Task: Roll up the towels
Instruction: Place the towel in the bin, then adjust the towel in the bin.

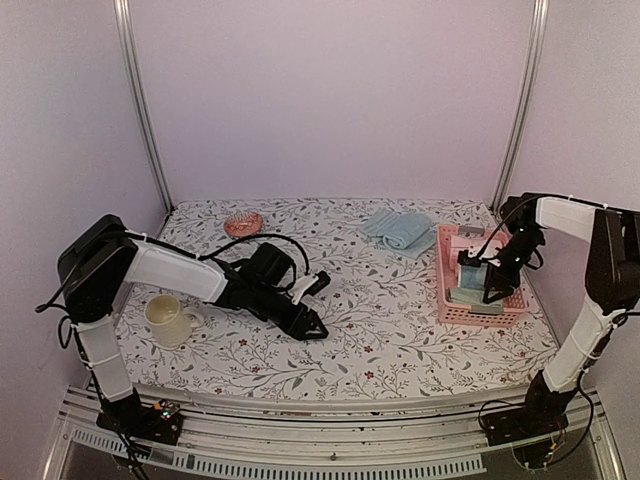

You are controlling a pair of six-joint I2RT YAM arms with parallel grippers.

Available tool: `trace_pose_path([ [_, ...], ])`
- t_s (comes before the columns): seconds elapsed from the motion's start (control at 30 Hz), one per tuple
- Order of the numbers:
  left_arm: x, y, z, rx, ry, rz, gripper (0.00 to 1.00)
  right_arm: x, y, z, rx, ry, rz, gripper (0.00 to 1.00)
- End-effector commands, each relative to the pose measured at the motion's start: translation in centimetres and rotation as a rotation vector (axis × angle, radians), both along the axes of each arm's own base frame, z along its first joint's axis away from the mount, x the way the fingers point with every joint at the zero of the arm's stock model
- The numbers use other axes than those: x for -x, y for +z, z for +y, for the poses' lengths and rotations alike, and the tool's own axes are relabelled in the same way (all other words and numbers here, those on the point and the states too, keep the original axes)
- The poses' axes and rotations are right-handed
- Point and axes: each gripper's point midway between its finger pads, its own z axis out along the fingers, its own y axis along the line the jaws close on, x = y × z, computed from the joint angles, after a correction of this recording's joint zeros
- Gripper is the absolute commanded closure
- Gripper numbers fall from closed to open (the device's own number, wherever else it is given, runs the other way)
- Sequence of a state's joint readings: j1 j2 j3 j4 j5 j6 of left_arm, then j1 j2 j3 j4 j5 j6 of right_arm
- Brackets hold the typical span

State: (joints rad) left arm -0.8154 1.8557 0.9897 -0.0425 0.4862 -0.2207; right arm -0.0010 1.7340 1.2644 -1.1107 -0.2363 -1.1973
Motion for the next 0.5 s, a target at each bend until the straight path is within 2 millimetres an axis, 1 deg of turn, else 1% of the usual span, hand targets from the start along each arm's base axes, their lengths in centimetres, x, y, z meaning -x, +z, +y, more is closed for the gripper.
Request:
trace_pose_path([
  [0.0, 0.1, -0.4, -0.7, 0.001, -0.030, 0.002, 0.48, -0.3, 2.0, -0.4, 0.024, -0.001, -0.064, 0.45],
  [0.07, 0.1, -0.4, -0.7, 0.001, -0.031, 0.003, 0.48, -0.5, 2.4, -0.6, 0.040, 0.003, -0.098, 0.44],
  [0.17, 0.1, -0.5, -0.8, 0.000, -0.031, 0.004, 0.48, -0.6, 2.1, -0.5, 0.071, 0.037, -0.141, 0.44],
  [0.3, 0.0, -0.5, -0.9, 0.004, -0.031, 0.008, 0.48, 0.3, 0.0, 0.1, 0.109, 0.090, -0.127, 0.45],
  [0.47, 0.2, -0.4, -0.7, -0.002, -0.028, 0.007, 0.48, 0.5, -1.4, 0.5, 0.119, 0.120, -0.114, 0.44],
])
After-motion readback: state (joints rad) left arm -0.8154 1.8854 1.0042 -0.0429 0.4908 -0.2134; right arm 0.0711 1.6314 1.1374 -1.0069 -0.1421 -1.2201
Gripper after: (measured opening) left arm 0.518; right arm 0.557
